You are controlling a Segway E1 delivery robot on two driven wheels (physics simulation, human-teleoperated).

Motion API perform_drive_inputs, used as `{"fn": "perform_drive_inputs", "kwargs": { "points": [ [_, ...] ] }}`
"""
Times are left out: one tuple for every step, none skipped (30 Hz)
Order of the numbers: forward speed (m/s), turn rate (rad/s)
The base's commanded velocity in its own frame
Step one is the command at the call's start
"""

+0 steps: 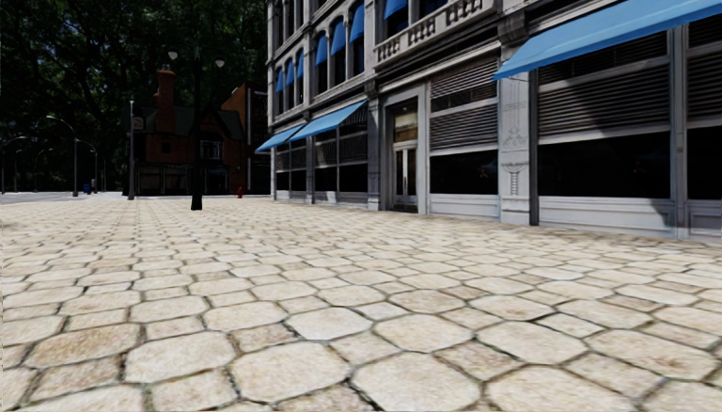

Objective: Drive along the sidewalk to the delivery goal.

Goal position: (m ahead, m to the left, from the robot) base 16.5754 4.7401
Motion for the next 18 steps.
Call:
{"fn": "perform_drive_inputs", "kwargs": {
  "points": [
    [2.00,0.00],
    [2.00,0.00],
    [2.00,0.00],
    [2.00,0.00],
    [2.00,0.00],
    [2.00,0.00],
    [2.00,0.00],
    [2.00,0.00],
    [2.00,0.00],
    [2.00,0.00],
    [2.00,0.00],
    [2.00,0.00],
    [2.00,0.00],
    [2.00,0.00],
    [2.00,0.00],
    [2.00,0.00],
    [2.00,0.00],
    [2.00,0.00]
  ]
}}
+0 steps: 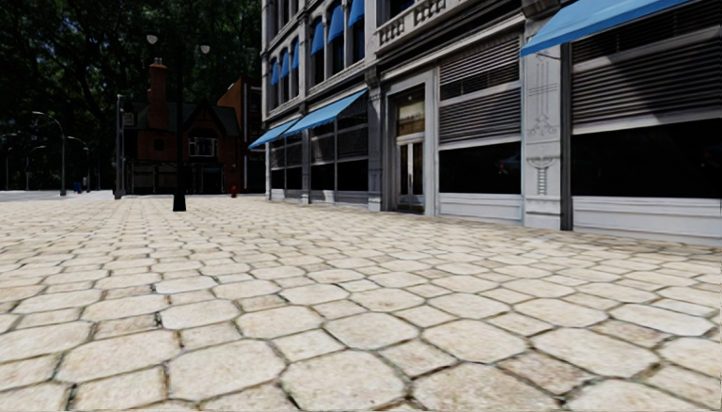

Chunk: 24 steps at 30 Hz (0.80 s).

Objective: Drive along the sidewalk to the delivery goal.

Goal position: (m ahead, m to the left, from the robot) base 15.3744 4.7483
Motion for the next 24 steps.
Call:
{"fn": "perform_drive_inputs", "kwargs": {
  "points": [
    [2.00,0.00],
    [2.00,0.00],
    [2.00,0.00],
    [2.00,0.00],
    [2.00,0.00],
    [2.00,0.00],
    [2.00,0.04],
    [2.00,0.25],
    [2.00,0.44],
    [2.00,0.44],
    [2.00,0.52],
    [2.00,0.54],
    [2.00,0.54],
    [2.00,0.54],
    [2.00,0.55],
    [2.00,0.55],
    [2.00,0.55],
    [2.00,0.55],
    [2.00,0.55],
    [2.00,0.55],
    [2.00,0.55],
    [2.00,0.55],
    [2.00,0.53],
    [2.00,0.53]
  ]
}}
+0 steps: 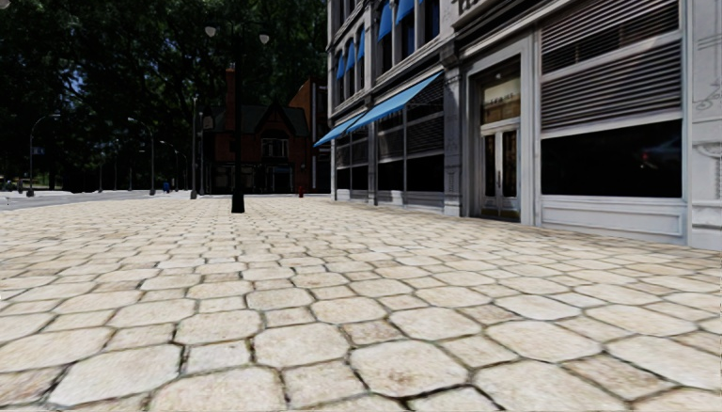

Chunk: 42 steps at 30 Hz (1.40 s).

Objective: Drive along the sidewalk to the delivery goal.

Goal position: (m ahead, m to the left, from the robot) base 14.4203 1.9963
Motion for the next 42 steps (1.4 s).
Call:
{"fn": "perform_drive_inputs", "kwargs": {
  "points": [
    [2.00,0.35],
    [2.00,0.14],
    [2.00,0.00],
    [2.00,0.00],
    [2.00,0.00],
    [2.00,0.00],
    [2.00,0.00],
    [2.00,0.00],
    [2.00,0.00],
    [2.00,0.00],
    [2.00,0.00],
    [2.00,0.00],
    [2.00,0.00],
    [2.00,0.00],
    [2.00,0.00],
    [2.00,0.00],
    [2.00,0.00],
    [2.00,0.00],
    [2.00,0.00],
    [2.00,0.00],
    [2.00,0.00],
    [2.00,0.00],
    [2.00,0.00],
    [2.00,0.00],
    [2.00,0.00],
    [2.00,0.00],
    [2.00,0.00],
    [2.00,0.00],
    [2.00,0.12],
    [2.00,0.17],
    [2.00,0.17],
    [2.00,0.18],
    [2.00,0.19],
    [2.00,0.19],
    [2.00,0.19],
    [2.00,0.20],
    [2.00,0.23],
    [2.00,0.23],
    [2.00,0.27],
    [2.00,0.29],
    [2.00,0.29],
    [2.00,0.29]
  ]
}}
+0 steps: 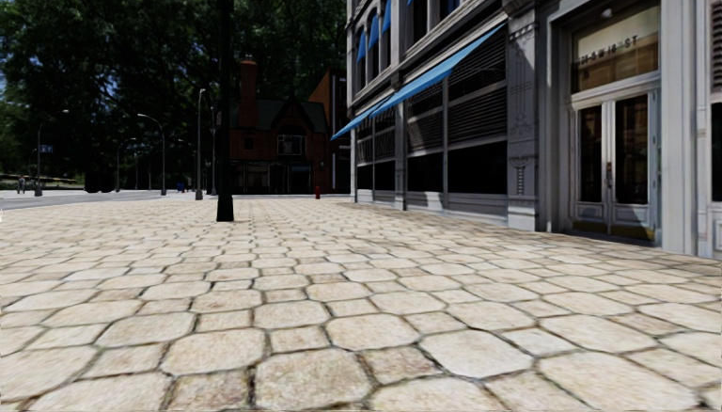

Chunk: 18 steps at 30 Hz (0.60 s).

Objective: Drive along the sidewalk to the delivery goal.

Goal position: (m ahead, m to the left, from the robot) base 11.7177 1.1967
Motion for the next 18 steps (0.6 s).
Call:
{"fn": "perform_drive_inputs", "kwargs": {
  "points": [
    [2.00,0.30],
    [2.00,0.30],
    [2.00,0.30],
    [2.00,0.30],
    [2.00,0.30],
    [2.00,0.30],
    [2.00,0.30],
    [2.00,0.21],
    [2.00,0.00],
    [2.00,0.00],
    [2.00,0.00],
    [2.00,0.00],
    [2.00,0.00],
    [2.00,0.00],
    [2.00,0.00],
    [2.00,0.00],
    [2.00,0.00],
    [2.00,0.00]
  ]
}}
